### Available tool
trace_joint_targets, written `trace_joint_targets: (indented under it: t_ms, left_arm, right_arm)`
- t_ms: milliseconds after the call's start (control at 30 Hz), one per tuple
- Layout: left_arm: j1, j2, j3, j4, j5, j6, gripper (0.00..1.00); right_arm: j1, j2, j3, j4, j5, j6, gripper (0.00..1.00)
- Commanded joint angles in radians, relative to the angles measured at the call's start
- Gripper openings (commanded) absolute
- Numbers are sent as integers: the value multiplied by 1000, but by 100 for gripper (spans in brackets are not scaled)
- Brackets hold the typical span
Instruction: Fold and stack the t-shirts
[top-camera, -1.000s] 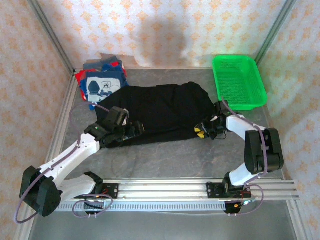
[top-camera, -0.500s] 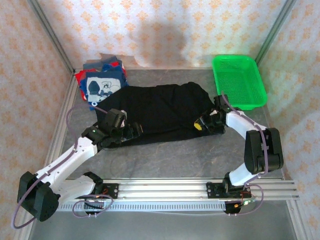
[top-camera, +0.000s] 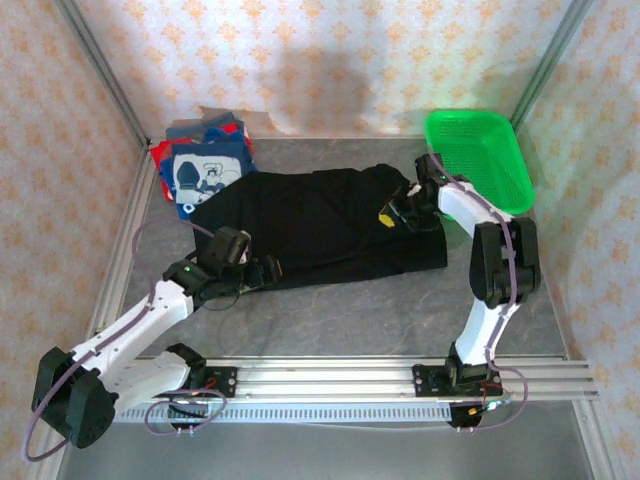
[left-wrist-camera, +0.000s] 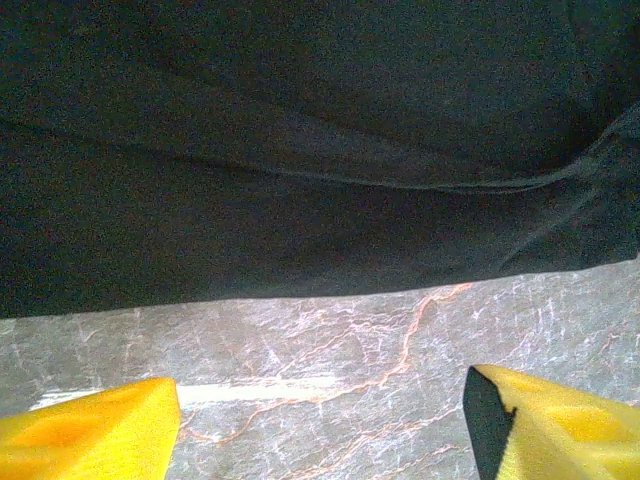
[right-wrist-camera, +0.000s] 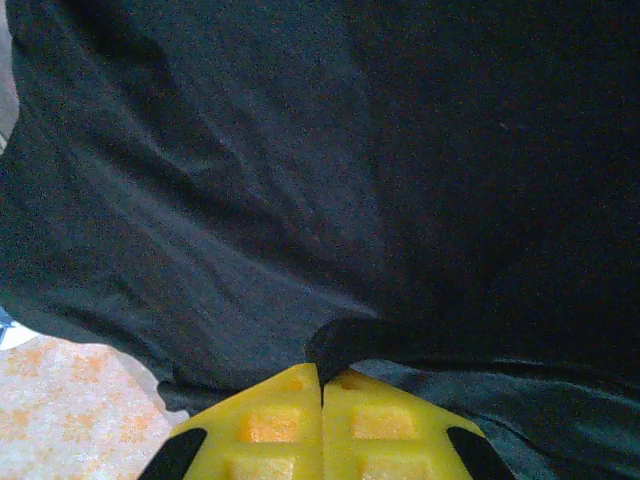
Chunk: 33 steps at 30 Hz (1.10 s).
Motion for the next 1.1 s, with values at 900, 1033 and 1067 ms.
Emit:
trace_joint_targets:
  t_ms: [900,1033,1067]
  left_arm:
    - [50,-9,-42,-88,-190,-111,79]
    - [105,71,-12,-61,-176,-106,74]
    - [124,98,-6,-49,-163,-102,73]
  right_arm:
    - [16,-163,-41,-96,159,-203,55]
    - [-32,-245,-194,-50,233,-189,58]
    - [-43,-248,-221,-20,240,-182,58]
